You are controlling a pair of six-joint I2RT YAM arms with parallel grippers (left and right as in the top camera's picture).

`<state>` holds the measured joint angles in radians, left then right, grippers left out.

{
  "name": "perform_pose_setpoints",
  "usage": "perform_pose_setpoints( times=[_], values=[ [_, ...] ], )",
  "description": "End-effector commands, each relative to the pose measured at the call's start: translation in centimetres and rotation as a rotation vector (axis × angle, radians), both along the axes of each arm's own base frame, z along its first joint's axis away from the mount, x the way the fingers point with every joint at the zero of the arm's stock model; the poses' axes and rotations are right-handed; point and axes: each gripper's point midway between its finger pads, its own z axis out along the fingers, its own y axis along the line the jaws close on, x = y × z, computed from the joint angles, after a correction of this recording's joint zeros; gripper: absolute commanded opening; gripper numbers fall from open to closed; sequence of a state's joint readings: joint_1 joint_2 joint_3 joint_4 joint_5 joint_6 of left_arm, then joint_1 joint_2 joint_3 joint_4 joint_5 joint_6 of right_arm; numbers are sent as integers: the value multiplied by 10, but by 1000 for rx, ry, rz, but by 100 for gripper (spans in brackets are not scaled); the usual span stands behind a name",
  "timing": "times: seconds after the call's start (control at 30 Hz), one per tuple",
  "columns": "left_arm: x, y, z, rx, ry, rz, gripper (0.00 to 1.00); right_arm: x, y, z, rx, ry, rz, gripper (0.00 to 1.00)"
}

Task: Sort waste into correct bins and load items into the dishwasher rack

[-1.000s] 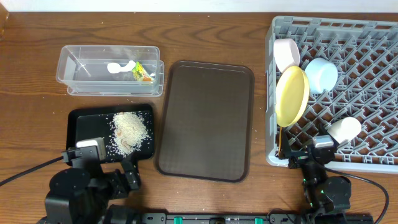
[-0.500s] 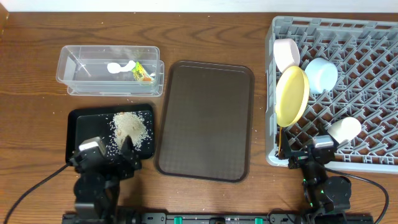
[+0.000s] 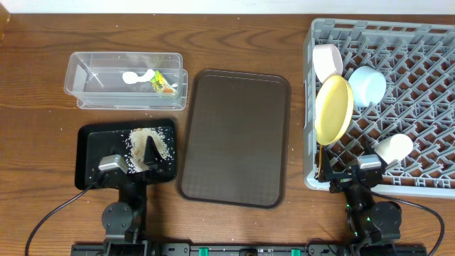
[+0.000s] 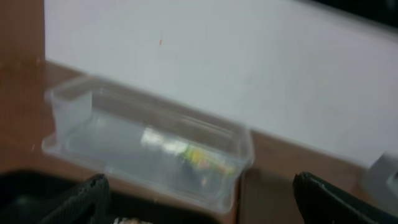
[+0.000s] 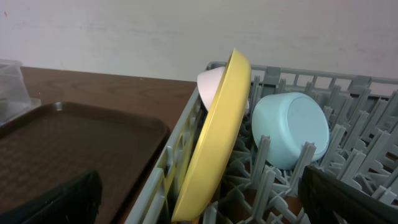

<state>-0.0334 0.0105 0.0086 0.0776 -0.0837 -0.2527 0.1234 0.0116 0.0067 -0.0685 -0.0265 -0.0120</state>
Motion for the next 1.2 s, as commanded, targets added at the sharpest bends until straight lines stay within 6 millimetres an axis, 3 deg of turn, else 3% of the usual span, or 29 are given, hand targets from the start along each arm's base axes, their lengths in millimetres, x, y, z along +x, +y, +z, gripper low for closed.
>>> perform_pose_setpoints(
  times=[0.0, 0.13, 1.17],
  values=[
    [0, -4, -8, 81, 34, -28, 96, -1, 7, 0, -11, -3, 33, 99],
    [-2, -12, -37, 112, 156, -83, 96, -1, 7, 0, -11, -3, 33, 99],
    [-2, -12, -38, 111, 156, -84, 96, -1, 7, 0, -11, -3, 33, 99]
  ],
)
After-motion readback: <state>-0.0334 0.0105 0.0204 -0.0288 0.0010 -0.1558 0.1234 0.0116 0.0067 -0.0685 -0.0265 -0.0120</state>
